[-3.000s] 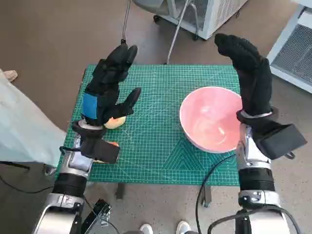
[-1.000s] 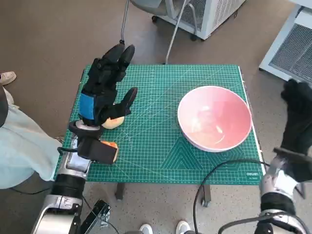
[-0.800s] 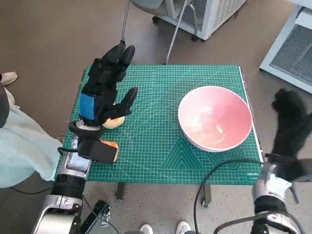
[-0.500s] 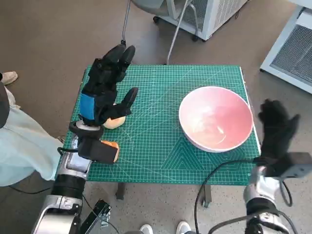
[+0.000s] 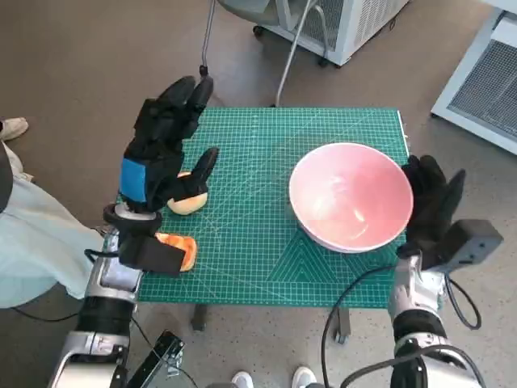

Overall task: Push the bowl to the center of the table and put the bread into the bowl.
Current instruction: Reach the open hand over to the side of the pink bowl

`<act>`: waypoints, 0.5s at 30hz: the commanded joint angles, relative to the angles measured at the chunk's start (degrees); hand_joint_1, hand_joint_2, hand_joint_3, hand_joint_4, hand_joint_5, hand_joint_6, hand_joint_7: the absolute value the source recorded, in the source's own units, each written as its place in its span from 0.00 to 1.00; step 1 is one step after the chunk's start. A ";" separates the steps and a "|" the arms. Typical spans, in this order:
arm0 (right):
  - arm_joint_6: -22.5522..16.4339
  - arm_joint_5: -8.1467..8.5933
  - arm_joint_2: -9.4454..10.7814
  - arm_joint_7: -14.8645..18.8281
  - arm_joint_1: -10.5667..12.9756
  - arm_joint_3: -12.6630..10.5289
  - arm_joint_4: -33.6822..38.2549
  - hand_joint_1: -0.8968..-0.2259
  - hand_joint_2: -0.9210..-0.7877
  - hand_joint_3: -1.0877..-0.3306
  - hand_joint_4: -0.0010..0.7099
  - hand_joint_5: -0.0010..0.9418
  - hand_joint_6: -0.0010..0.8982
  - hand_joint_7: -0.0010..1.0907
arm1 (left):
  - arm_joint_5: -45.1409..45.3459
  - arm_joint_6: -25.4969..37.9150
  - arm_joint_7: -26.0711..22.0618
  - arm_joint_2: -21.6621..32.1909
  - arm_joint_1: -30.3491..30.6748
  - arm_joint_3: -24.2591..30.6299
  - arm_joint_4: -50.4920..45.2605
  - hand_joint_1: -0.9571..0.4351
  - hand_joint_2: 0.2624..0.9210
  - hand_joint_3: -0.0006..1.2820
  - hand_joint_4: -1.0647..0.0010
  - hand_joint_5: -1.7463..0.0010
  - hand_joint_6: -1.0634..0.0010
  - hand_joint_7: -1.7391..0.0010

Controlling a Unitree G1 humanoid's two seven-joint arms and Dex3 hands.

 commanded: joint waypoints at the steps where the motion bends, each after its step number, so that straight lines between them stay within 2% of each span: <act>1: 2.23 0.83 2.17 0.39 -1.15 -1.01 1.21 0.57 0.00 0.50 0.41 0.02 0.22 0.49 | -0.92 1.57 -0.45 0.37 2.15 1.01 -3.32 0.67 0.58 0.66 0.62 1.00 0.85 0.65; 9: 4.33 1.74 4.81 -0.25 -4.09 -2.29 1.49 0.58 0.00 0.53 0.42 0.02 0.24 0.52 | -0.59 3.98 -0.70 0.35 4.52 2.07 -7.47 0.68 0.56 0.68 0.62 1.00 0.89 0.59; 15: 5.72 0.50 6.64 -1.81 -5.92 -1.76 1.71 0.59 0.00 0.53 0.46 0.03 0.26 0.55 | -0.39 6.02 -1.00 0.54 6.20 2.96 -10.85 0.68 0.53 0.71 0.62 1.00 0.92 0.56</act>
